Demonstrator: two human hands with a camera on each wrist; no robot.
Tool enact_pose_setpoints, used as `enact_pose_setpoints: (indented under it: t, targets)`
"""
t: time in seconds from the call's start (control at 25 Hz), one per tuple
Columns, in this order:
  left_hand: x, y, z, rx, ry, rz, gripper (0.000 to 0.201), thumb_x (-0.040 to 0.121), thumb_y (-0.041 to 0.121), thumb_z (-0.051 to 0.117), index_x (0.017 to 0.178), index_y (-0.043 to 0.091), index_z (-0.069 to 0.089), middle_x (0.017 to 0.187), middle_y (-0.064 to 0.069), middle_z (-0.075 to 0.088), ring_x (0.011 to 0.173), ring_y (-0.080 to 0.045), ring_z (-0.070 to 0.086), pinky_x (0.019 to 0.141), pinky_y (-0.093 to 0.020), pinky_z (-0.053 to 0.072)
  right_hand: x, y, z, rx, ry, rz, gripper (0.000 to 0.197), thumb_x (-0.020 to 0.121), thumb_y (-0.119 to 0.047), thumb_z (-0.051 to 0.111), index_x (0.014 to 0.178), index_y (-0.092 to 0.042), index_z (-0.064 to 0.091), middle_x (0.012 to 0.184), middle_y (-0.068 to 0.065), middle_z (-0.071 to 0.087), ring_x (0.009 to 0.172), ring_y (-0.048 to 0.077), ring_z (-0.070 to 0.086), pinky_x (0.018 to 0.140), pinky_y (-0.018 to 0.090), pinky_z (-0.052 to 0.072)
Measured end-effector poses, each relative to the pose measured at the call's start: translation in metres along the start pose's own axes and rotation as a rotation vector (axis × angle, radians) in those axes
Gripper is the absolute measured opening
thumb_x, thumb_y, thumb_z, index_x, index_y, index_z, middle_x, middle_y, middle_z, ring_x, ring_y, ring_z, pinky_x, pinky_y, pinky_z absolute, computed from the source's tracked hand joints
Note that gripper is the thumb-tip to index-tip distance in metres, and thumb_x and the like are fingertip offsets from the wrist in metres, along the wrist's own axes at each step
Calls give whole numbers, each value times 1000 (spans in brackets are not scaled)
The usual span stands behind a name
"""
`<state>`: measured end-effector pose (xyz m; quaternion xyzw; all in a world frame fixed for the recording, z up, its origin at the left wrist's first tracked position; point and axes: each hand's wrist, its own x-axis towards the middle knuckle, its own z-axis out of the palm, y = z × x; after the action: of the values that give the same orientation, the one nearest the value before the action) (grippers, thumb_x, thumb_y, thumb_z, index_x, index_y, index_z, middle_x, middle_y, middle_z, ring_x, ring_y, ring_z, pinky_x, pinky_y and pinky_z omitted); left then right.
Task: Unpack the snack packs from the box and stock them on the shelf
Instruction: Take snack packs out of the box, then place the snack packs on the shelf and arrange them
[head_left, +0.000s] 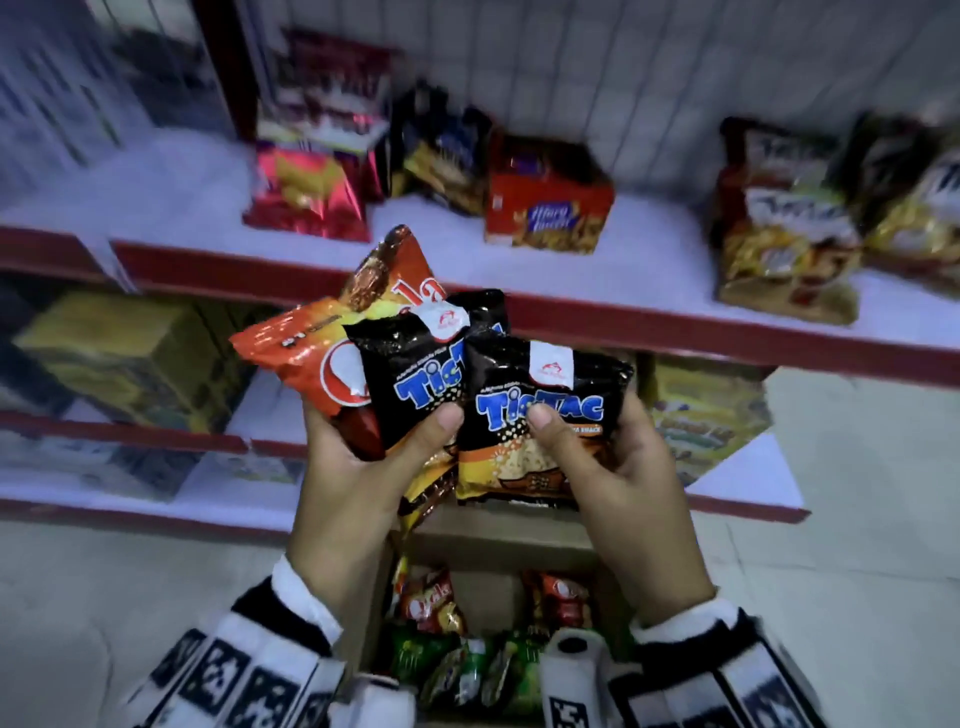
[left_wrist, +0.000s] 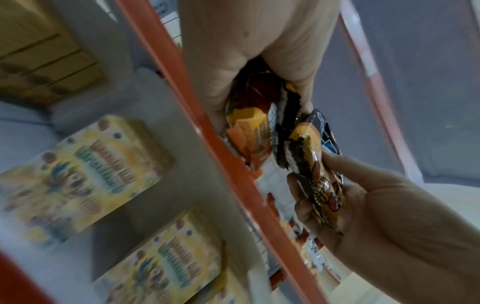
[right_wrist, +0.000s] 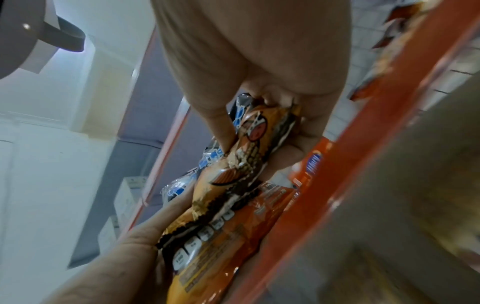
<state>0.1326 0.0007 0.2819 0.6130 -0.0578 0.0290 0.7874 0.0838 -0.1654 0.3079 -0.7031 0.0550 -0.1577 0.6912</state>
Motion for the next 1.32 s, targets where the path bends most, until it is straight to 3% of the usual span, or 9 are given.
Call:
enact_pose_setpoints:
  t: [0.2, 0.4, 0.52, 0.76, 0.84, 0.96, 1.04, 1.12, 1.32]
  targets:
    - [30, 157, 42, -16, -5, 179, 85, 63, 35, 83, 137, 18, 44, 127, 2, 64, 116, -16, 62, 95, -30, 51, 35, -164, -1, 19, -10, -214, 37, 78, -28, 69, 111, -19, 55, 103, -2, 71, 96, 15, 69, 79, 33, 57]
    - [53, 278, 85, -24, -41, 314, 84, 65, 29, 83, 137, 12, 44, 125, -3, 65, 114, -20, 63, 97, -40, 51, 51, -287, -15, -40, 21, -387, 34, 83, -28, 70, 113, -26, 55, 105, -8, 70, 96, 9, 68, 78, 27, 56]
    - [53, 313, 98, -18, -33, 334, 81, 66, 26, 83, 136, 14, 45, 124, -2, 66, 112, -19, 64, 97, -42, 52, 50, -327, -30, -121, 32, -420, 33, 81, -31, 72, 110, -28, 55, 103, -9, 70, 96, 8, 68, 81, 35, 56]
    - [45, 333, 108, -15, 27, 290, 89, 53, 38, 84, 133, 31, 45, 116, 4, 69, 101, -15, 69, 92, -47, 53, 37, -361, -72, -300, -31, -301, 76, 69, -60, 68, 134, -29, 43, 132, -7, 56, 121, 16, 55, 97, 45, 49]
    - [44, 333, 107, -3, 38, 266, 89, 51, 43, 84, 130, 36, 45, 112, 6, 70, 98, -15, 70, 86, -46, 55, 41, -367, -80, -279, -49, -304, 60, 76, -50, 68, 128, -29, 47, 126, -8, 61, 116, 15, 58, 94, 41, 52]
    - [44, 333, 92, -15, 16, 255, 83, 52, 41, 86, 127, 32, 51, 108, 6, 73, 94, -17, 72, 78, -41, 59, 47, -376, -80, -221, -99, -339, 26, 86, -26, 67, 107, -35, 55, 101, -15, 71, 93, 5, 68, 71, 23, 57]
    - [47, 337, 70, -24, 14, 210, 83, 49, 43, 91, 123, 32, 54, 106, 3, 73, 93, -22, 72, 76, -42, 59, 51, -376, -73, -249, -132, -351, 24, 86, -25, 67, 104, -37, 56, 99, -22, 70, 88, -2, 68, 68, 18, 56]
    - [59, 344, 38, -20, 45, 179, 76, 48, 46, 90, 116, 36, 57, 103, 3, 74, 92, -23, 72, 75, -41, 56, 56, -376, -62, -280, -142, -341, 24, 86, -29, 67, 104, -40, 56, 100, -23, 69, 90, -2, 67, 73, 23, 57]
    - [118, 370, -56, -2, 123, 255, 60, 60, 38, 78, 117, 30, 61, 105, -1, 74, 87, -23, 73, 64, -35, 59, 84, -380, -19, -279, -145, -310, 29, 89, -17, 62, 102, -43, 55, 99, -26, 68, 89, 0, 68, 68, 19, 57]
